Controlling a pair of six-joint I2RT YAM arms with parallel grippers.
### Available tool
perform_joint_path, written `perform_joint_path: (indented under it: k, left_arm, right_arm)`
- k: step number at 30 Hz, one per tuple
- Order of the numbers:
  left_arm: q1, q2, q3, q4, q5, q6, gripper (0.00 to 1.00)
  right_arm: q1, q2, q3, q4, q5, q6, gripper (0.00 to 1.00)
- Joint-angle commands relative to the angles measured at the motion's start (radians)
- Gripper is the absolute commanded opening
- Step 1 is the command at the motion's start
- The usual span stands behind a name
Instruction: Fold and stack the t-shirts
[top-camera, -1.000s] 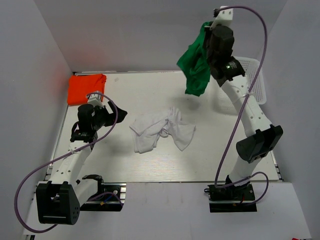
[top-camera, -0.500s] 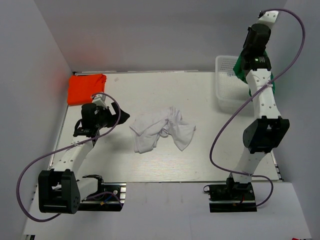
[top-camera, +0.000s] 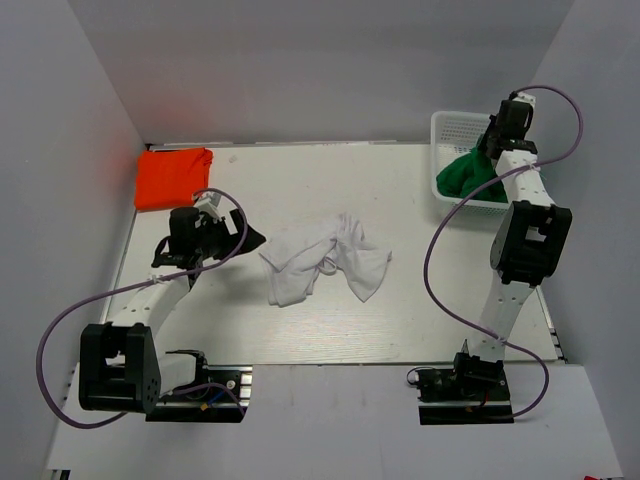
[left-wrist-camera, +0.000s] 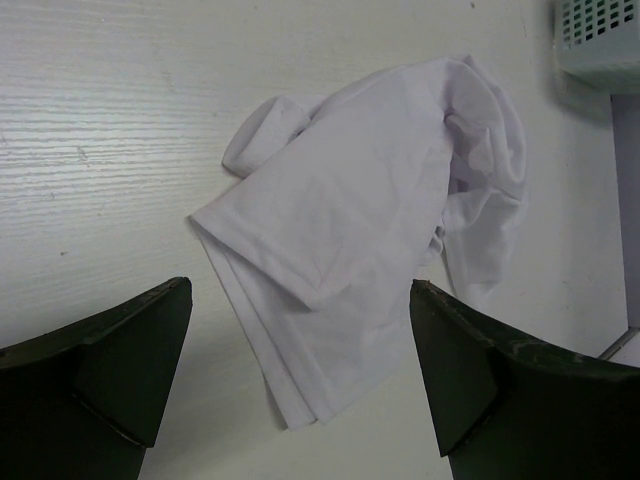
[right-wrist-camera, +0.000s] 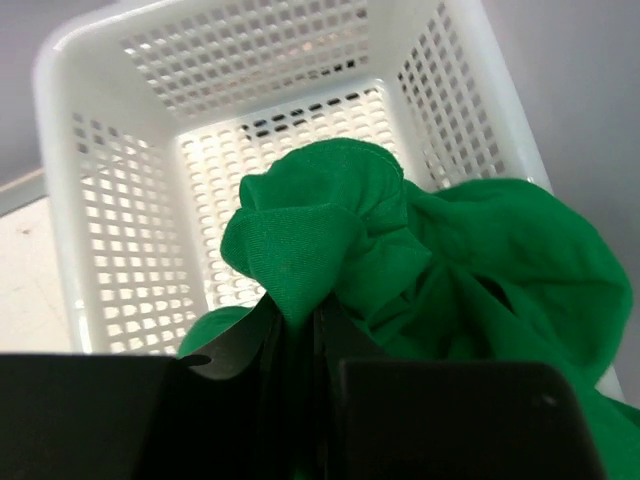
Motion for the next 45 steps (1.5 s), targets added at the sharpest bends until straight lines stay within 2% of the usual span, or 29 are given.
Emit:
perform_joint_path:
  k: [1,5,7,8,10,11,12,16,17,19,20,21,24,26,29,30,32,35,37,40,45]
  left_arm:
    - [-0.021,-0.015,-0.015,0.007,0.049,-0.020,1.00]
    - [-0.059,-0.004,-0.046,-0.002,0.040,-0.029,1.00]
    - [-0.077,0.007,-0.055,-0.011,0.028,-0.038,1.00]
    - [-0.100,0.016,-0.055,-0.011,0.028,-0.038,1.00]
    - [-0.127,0.027,-0.046,-0.046,-0.001,-0.038,1.00]
    - [-0.140,0.038,-0.037,-0.057,-0.039,-0.038,1.00]
    - [-0.168,0.038,-0.037,-0.068,-0.061,-0.048,1.00]
    - [-0.228,0.070,0.000,-0.088,-0.126,-0.048,1.00]
    - [-0.239,0.070,0.000,-0.088,-0.159,-0.048,1.00]
    - [-0.268,0.090,0.021,-0.100,-0.225,-0.048,1.00]
    - [-0.268,0.111,0.022,-0.112,-0.242,-0.048,0.98]
    - [-0.281,0.125,0.040,-0.112,-0.253,-0.048,0.95]
    - [-0.291,0.160,0.081,-0.112,-0.253,-0.028,0.86]
    - [-0.303,0.195,0.094,-0.103,-0.253,-0.028,0.83]
    - [-0.312,0.249,0.123,-0.103,-0.267,-0.028,0.66]
    - [-0.312,0.249,0.123,-0.088,-0.267,-0.028,0.51]
    - [-0.321,0.272,0.123,-0.073,-0.229,-0.028,0.38]
    - [-0.331,0.272,0.123,-0.062,-0.218,-0.019,0.24]
    - [-0.331,0.272,0.123,-0.062,-0.218,-0.019,0.00]
    - [-0.331,0.219,0.123,-0.050,-0.227,-0.019,0.00]
    - [-0.331,0.093,0.069,-0.028,-0.271,-0.031,0.00]
  right_arm:
    - [-0.002,-0.017,0.082,0.038,-0.053,0.023,0.00]
    - [-0.002,0.012,0.047,0.032,-0.002,0.023,0.00]
    - [-0.003,0.023,0.039,0.024,0.012,0.023,0.14]
    - [-0.002,0.022,0.045,-0.014,0.009,0.026,0.27]
    - [0.006,-0.010,0.020,-0.021,-0.039,0.014,0.68]
    - [0.018,-0.094,-0.037,-0.004,-0.075,0.000,0.85]
    - [0.032,-0.128,-0.065,0.052,-0.089,-0.008,0.90]
    - [0.109,-0.325,-0.200,0.033,-0.105,-0.026,0.90]
    - [0.176,-0.378,-0.274,0.025,-0.108,-0.032,0.90]
    - [0.213,-0.484,-0.338,0.001,-0.099,-0.011,0.90]
    - [0.275,-0.536,-0.371,-0.002,-0.102,0.014,0.90]
    - [0.296,-0.563,-0.492,0.039,-0.106,0.041,0.90]
    - [0.380,-0.661,-0.676,0.099,-0.207,0.089,0.90]
    - [0.423,-0.698,-0.744,0.113,-0.212,0.104,0.90]
    - [0.495,-0.745,-0.832,0.120,-0.212,0.136,0.90]
    - [0.523,-0.761,-0.843,0.111,-0.196,0.141,0.90]
    - [0.555,-0.775,-0.866,0.065,-0.166,0.144,0.90]
    - [0.586,-0.788,-0.882,0.035,-0.149,0.140,0.90]
    - [0.632,-0.790,-0.905,0.025,-0.149,0.137,0.90]
    - [0.699,-0.756,-0.904,0.022,-0.159,0.100,0.90]
    - [0.794,-0.614,-0.827,0.027,-0.123,0.051,0.90]
